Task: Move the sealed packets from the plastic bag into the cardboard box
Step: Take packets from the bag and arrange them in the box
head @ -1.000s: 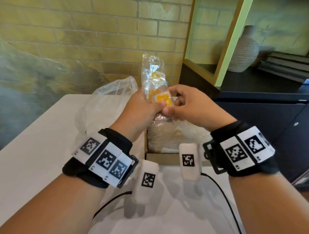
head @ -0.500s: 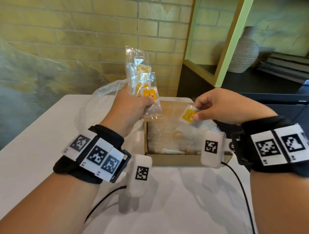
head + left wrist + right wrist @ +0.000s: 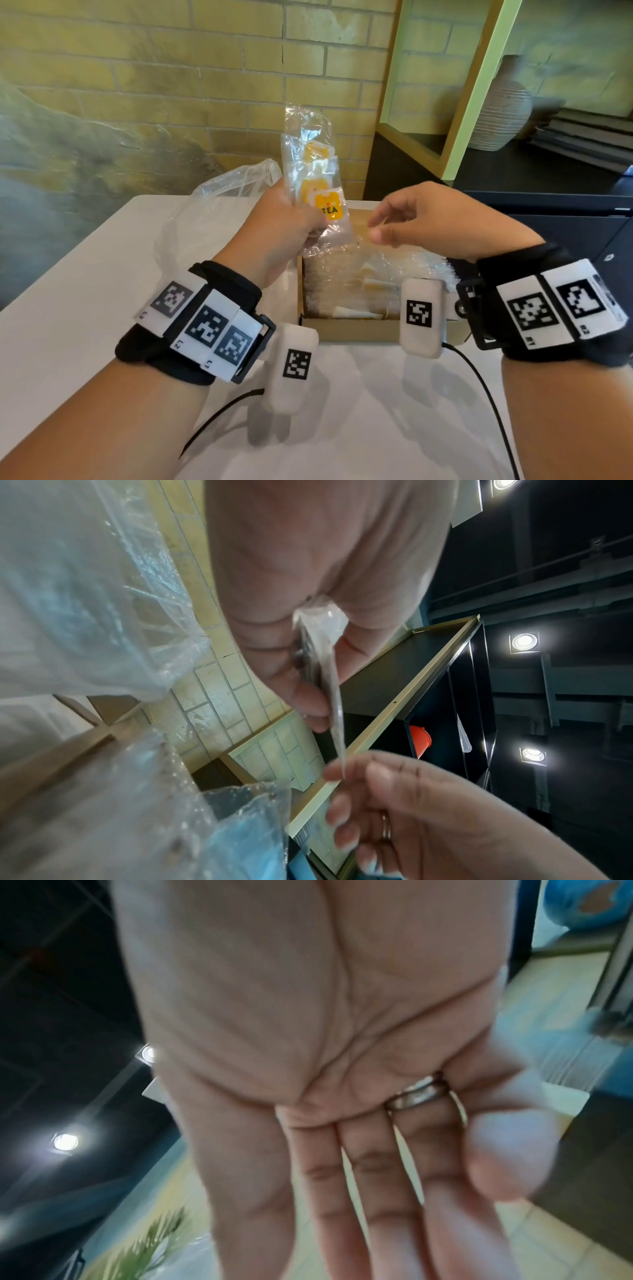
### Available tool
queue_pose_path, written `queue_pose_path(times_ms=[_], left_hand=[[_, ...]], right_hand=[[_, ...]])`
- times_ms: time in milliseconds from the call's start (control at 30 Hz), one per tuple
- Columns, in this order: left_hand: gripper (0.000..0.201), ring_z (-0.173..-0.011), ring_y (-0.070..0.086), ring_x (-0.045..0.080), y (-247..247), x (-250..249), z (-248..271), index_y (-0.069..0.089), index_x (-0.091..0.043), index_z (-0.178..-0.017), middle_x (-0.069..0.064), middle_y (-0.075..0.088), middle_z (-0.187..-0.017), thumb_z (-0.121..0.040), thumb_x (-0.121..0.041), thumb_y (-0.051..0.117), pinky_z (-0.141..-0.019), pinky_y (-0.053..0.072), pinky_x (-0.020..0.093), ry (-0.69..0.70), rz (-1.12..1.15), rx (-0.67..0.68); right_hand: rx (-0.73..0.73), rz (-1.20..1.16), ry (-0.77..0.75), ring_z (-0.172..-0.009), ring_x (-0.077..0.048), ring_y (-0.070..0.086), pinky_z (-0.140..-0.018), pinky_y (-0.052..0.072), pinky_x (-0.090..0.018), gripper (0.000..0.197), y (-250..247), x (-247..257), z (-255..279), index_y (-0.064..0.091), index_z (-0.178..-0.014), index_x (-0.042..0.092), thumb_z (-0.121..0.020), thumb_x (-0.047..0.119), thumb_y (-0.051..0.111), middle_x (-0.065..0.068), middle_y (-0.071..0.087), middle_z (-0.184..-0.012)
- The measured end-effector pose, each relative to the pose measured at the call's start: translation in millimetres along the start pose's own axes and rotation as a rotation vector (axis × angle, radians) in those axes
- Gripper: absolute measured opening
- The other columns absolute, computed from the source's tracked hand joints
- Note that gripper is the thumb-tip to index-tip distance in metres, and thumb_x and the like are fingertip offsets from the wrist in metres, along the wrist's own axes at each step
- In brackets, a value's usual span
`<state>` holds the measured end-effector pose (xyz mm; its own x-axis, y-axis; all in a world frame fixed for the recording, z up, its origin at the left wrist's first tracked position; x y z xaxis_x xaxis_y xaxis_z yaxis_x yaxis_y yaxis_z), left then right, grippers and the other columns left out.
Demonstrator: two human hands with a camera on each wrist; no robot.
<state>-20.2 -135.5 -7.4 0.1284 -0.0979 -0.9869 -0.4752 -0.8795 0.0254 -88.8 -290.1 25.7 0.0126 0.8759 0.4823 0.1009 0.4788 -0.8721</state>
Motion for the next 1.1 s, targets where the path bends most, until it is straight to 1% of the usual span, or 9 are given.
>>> queue_pose_path(times_ms=[133,267,367,467,667,767,900,1000,1100], left_hand=[[0.035,-0.083,0.063,0.028,4,3,2,0.053,-0.004,-0.117,0.02,0.065,-0.101,-0.084,0.004,0.062,-0.065,0.051,0.034,0.038,-0.022,0.079],[0.021,-0.077,0.065,0.016,6,3,2,0.058,-0.019,-0.102,0.005,0.067,-0.094,-0.088,-0.004,0.06,-0.057,0.053,0.023,0.046,-0.016,0.092],[0.017,-0.072,0.067,0.014,5,3,1,0.055,-0.025,-0.096,0.0,0.07,-0.085,-0.095,-0.009,0.051,-0.052,0.053,0.02,0.012,0.034,0.078],[0.014,-0.068,0.07,0.012,3,-1,0,0.054,-0.023,-0.104,-0.001,0.072,-0.082,-0.097,-0.014,0.046,-0.051,0.052,0.019,0.005,0.07,0.04],[0.017,-0.07,0.069,0.011,4,-6,3,0.056,-0.018,-0.112,-0.002,0.073,-0.083,-0.097,-0.02,0.047,-0.051,0.052,0.019,0.0,0.054,0.041],[0.018,-0.077,0.066,0.01,3,-10,6,0.057,-0.022,-0.112,-0.007,0.074,-0.083,-0.096,-0.022,0.049,-0.053,0.049,0.02,0.012,0.011,0.026],[0.021,-0.075,0.059,0.004,1,-13,9,0.056,-0.026,-0.115,-0.009,0.073,-0.085,-0.095,-0.023,0.05,-0.053,0.038,0.02,0.047,-0.046,0.01],[0.022,-0.072,0.056,0.004,-2,-14,8,0.055,-0.02,-0.113,-0.003,0.068,-0.093,-0.092,-0.018,0.055,-0.044,0.038,0.011,0.069,-0.056,-0.015],[0.019,-0.07,0.054,0.002,-4,-14,6,0.054,-0.021,-0.108,-0.009,0.061,-0.088,-0.09,-0.018,0.058,-0.046,0.038,0.011,0.082,-0.079,-0.021]], right_hand=[[-0.075,-0.214,-0.065,-0.056,0.005,0.059,-0.053,0.043,-0.006,0.02,8,9,-6,0.065,-0.094,0.024,-0.077,0.031,0.073,0.005,0.069,-0.069],[-0.118,-0.232,-0.098,-0.051,0.003,0.056,-0.05,0.043,-0.007,0.012,6,8,-7,0.065,-0.086,0.01,-0.078,0.014,0.072,-0.001,0.065,-0.068],[-0.135,-0.156,-0.067,-0.062,-0.005,0.06,-0.062,0.047,-0.016,0.008,-10,-2,1,0.069,-0.086,0.012,-0.079,0.016,0.071,0.0,0.07,-0.076],[-0.163,-0.039,-0.016,-0.075,-0.014,0.065,-0.075,0.049,-0.026,0.005,-22,-13,14,0.071,-0.085,0.017,-0.08,0.016,0.07,-0.003,0.073,-0.082],[-0.134,0.07,0.046,-0.071,-0.003,0.059,-0.066,0.042,-0.015,0.018,-11,-15,29,0.067,-0.076,0.033,-0.083,0.017,0.067,0.008,0.069,-0.077],[-0.127,0.114,0.086,-0.073,0.001,0.057,-0.064,0.037,-0.011,0.014,-10,-16,33,0.069,-0.082,0.032,-0.083,0.018,0.068,0.013,0.067,-0.078],[-0.101,0.2,0.125,-0.078,-0.001,0.057,-0.067,0.038,-0.012,0.016,-7,-17,33,0.072,-0.095,0.026,-0.083,0.017,0.068,0.009,0.068,-0.09],[-0.01,0.246,0.123,-0.077,0.002,0.054,-0.069,0.038,-0.011,0.021,2,-15,33,0.071,-0.103,0.027,-0.085,0.017,0.065,0.012,0.064,-0.091],[-0.057,0.17,0.121,-0.086,0.0,0.058,-0.079,0.039,-0.016,0.023,-1,-13,33,0.069,-0.105,0.028,-0.084,0.019,0.066,0.012,0.066,-0.093]])
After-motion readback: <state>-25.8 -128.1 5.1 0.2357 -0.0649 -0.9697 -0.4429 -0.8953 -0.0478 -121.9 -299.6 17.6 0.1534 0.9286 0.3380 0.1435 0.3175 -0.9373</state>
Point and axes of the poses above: each hand's wrist, its own z-axis away from the middle knuckle, its own y-axis out of the palm, x = y × z, the point moved 3 cm from there along -z, towards the middle knuckle
